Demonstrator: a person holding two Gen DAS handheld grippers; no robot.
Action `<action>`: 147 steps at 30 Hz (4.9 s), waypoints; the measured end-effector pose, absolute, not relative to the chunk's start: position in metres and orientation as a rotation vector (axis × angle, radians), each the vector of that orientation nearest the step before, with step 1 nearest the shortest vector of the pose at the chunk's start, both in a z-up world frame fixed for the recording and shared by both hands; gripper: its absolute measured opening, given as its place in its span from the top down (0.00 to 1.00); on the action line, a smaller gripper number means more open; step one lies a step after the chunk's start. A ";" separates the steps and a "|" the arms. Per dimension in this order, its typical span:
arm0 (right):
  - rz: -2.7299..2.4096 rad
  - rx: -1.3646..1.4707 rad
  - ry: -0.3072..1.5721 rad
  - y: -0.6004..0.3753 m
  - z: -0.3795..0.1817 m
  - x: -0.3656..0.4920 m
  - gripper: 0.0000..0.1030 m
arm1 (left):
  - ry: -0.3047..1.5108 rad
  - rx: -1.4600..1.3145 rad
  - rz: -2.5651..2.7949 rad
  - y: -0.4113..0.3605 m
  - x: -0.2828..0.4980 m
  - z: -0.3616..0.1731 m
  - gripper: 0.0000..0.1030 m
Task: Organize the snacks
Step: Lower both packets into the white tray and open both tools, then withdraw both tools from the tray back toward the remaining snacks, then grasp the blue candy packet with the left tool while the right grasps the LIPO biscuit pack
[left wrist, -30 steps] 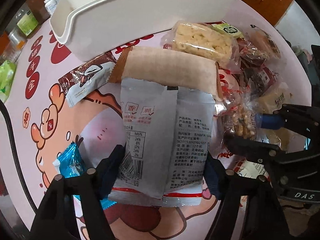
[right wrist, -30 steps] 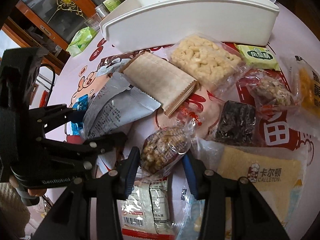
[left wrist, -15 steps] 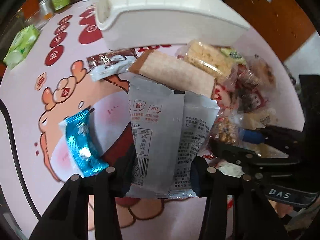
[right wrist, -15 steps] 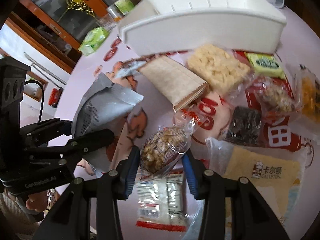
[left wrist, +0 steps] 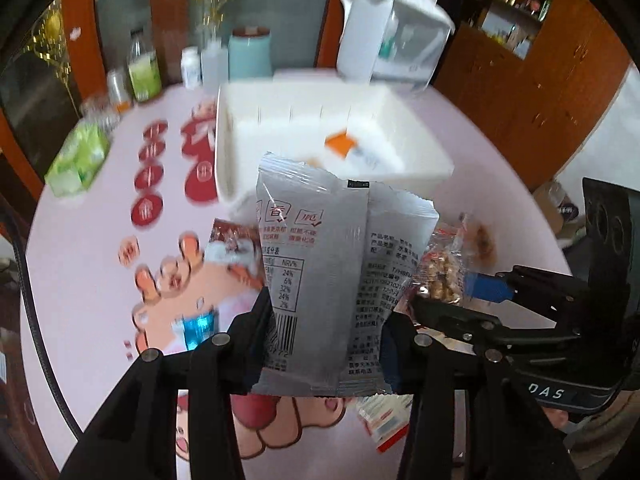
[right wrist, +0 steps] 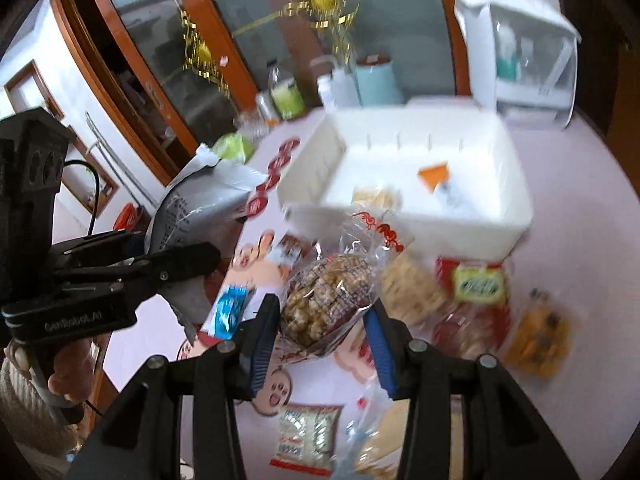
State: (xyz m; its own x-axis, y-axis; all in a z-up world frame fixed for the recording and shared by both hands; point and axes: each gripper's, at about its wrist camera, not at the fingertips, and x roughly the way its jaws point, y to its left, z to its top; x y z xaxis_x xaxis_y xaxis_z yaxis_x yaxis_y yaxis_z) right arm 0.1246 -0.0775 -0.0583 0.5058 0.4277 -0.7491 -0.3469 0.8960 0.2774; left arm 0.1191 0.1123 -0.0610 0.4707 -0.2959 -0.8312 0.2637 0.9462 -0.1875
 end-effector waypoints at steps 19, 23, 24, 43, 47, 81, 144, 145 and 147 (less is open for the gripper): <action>0.272 0.039 0.798 -0.133 -0.023 0.258 0.57 | 0.951 -0.074 -0.170 0.081 0.243 -0.025 0.56; 0.264 0.049 0.829 -0.133 -0.036 0.279 0.57 | 0.970 -0.077 -0.127 0.075 0.271 -0.040 0.56; 0.264 0.046 0.832 -0.131 -0.038 0.283 0.57 | 0.974 -0.076 -0.120 0.074 0.275 -0.043 0.56; 0.280 0.073 0.909 -0.124 -0.067 0.316 0.37 | 1.067 -0.110 0.000 0.080 0.316 -0.088 0.12; 0.266 0.074 0.907 -0.126 -0.062 0.308 0.37 | 1.049 -0.103 0.011 0.086 0.308 -0.082 0.12; 0.298 -0.007 0.913 -0.028 -0.040 0.097 0.38 | 0.883 -0.093 -0.001 0.191 0.106 -0.014 0.11; 0.369 -0.153 1.257 0.002 -0.208 0.044 0.37 | 1.143 0.029 -0.048 0.192 0.074 -0.168 0.11; 0.370 -0.166 1.250 0.003 -0.208 0.045 0.37 | 1.146 0.031 -0.051 0.190 0.078 -0.170 0.11; 0.370 -0.204 1.243 0.007 -0.210 0.046 0.38 | 1.156 0.031 -0.057 0.187 0.087 -0.174 0.11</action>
